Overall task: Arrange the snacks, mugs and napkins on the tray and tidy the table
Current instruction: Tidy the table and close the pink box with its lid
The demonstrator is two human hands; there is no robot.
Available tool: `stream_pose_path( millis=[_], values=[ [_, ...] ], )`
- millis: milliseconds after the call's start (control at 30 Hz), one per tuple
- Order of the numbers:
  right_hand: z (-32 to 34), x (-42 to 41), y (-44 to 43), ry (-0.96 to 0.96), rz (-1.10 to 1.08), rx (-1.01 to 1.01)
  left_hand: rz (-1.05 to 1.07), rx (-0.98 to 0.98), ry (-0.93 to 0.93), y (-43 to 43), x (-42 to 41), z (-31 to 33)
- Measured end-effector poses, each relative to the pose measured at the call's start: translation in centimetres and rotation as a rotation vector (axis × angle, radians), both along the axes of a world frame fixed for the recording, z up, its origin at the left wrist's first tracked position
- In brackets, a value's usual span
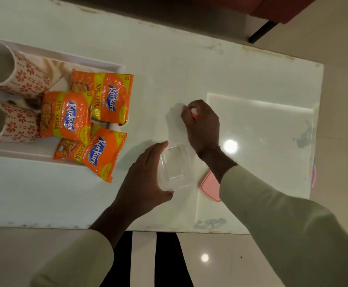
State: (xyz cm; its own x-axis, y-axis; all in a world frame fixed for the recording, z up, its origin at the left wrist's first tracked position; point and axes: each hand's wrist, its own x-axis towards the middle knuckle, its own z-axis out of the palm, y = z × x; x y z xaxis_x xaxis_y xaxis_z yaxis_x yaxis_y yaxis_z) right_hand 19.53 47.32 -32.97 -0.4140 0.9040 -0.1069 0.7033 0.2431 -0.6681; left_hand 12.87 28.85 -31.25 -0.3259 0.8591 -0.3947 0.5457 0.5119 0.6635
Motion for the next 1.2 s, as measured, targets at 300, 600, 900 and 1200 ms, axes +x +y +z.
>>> stream_pose_path(
  millis=[300, 600, 900, 1200],
  values=[
    [5.5, 1.9, -9.6, 0.284, -0.105, -0.237, 0.014, 0.036, -0.035, 0.0, -0.2, -0.7],
    [6.0, 4.0, -11.0, 0.319, -0.187, -0.157, -0.011, 0.045, -0.082, 0.0, -0.3, -0.7],
    [3.9, 12.6, -8.3, -0.401, -0.493, -0.281, -0.283, -0.048, 0.161, 1.1, -1.0, 1.7],
    [3.1, 13.5, -7.9, -0.319, -0.358, -0.474, -0.407, -0.148, 0.493, 1.3, 0.0, 1.1]
  ],
)
